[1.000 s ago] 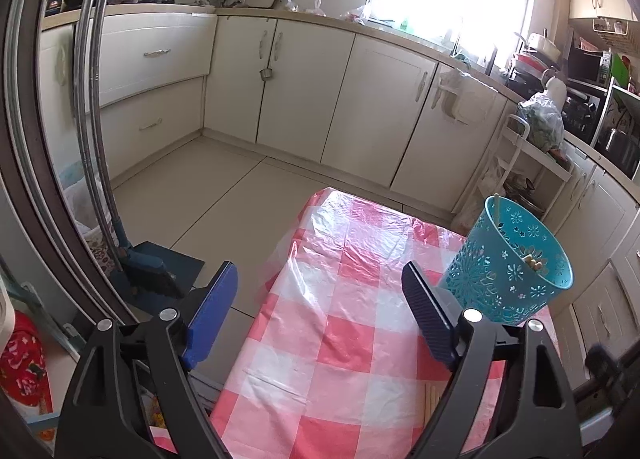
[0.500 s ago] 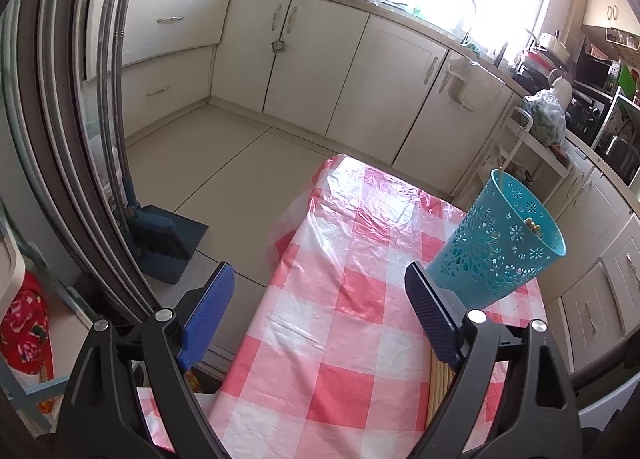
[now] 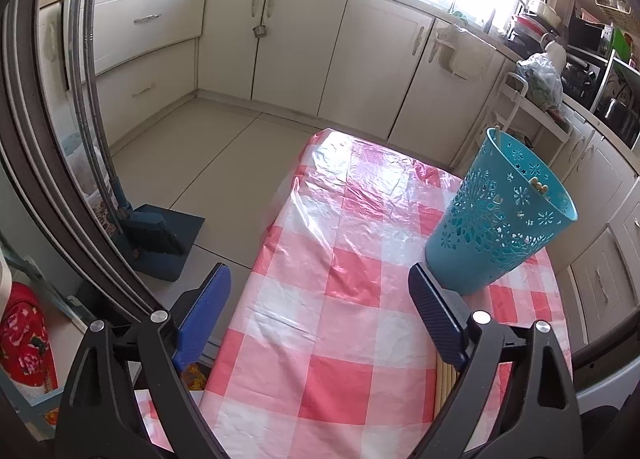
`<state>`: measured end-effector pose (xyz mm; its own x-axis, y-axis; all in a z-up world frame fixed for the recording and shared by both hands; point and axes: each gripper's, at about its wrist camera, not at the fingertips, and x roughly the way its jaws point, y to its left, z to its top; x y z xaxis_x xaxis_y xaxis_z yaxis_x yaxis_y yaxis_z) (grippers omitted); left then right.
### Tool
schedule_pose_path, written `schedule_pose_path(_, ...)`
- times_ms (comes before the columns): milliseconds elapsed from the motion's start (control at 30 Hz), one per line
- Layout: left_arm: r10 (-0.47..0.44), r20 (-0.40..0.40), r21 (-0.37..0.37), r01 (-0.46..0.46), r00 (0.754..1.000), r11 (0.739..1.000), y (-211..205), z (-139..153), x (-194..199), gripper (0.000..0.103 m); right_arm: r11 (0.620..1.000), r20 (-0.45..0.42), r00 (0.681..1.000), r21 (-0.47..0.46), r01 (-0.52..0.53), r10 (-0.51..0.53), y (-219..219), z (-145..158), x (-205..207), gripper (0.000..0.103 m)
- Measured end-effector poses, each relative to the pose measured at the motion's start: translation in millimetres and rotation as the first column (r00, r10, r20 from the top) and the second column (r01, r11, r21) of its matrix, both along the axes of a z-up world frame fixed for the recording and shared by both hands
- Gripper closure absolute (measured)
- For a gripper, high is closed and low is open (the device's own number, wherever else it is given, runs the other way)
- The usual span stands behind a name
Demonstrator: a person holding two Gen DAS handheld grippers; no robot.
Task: Organize utensils
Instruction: 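Move the open right gripper to the bundle and close on one chopstick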
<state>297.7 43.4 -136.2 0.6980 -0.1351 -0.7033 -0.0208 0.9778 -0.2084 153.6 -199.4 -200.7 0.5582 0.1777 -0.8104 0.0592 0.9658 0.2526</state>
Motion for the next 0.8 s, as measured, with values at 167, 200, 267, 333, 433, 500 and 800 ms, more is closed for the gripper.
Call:
schedule_pose_path(167, -0.009, -0.022, 0.015, 0.01, 1.0, 1.0, -2, -5, 2, 0.016, 1.0, 0.018, 1.0, 0.001, 0.006, -0.006, -2, 5, 0, 0.055)
schedule_pose_path(200, -0.011, -0.027, 0.022, 0.012, 1.0, 1.0, -2, -6, 2, 0.016, 1.0, 0.024, 1.0, -0.001, 0.006, -0.006, -2, 7, 0, 0.055)
schedule_pose_path(267, -0.014, -0.034, 0.043, 0.015, 0.999, 0.999, -3, -7, 1, 0.016, 1.0, 0.038, 0.999, -0.002, -0.006, 0.006, -1, 11, 0, 0.055)
schedule_pose_path(333, -0.015, -0.037, 0.054, 0.017, 0.999, 0.998, -3, -8, 1, 0.016, 1.0, 0.05, 0.998, -0.013, -0.021, 0.022, 1, 13, 1, 0.058)
schedule_pose_path(433, -0.012, -0.043, 0.059, 0.014, 0.999, 0.998, -2, -9, 0, 0.016, 0.998, 0.033, 0.998, -0.041, -0.045, 0.046, 4, 8, 6, 0.068)
schedule_pose_path(500, -0.009, -0.051, 0.067, 0.012, 0.999, 0.998, -2, -11, 1, 0.016, 0.998, 0.01, 0.999, -0.041, -0.045, 0.046, 3, -1, 11, 0.071)
schedule_pose_path(800, -0.024, -0.073, 0.094, 0.031, 0.997, 0.995, -9, -18, 4, 0.016, 0.997, -0.025, 0.998, -0.047, -0.057, 0.055, 11, -23, 41, 0.08)
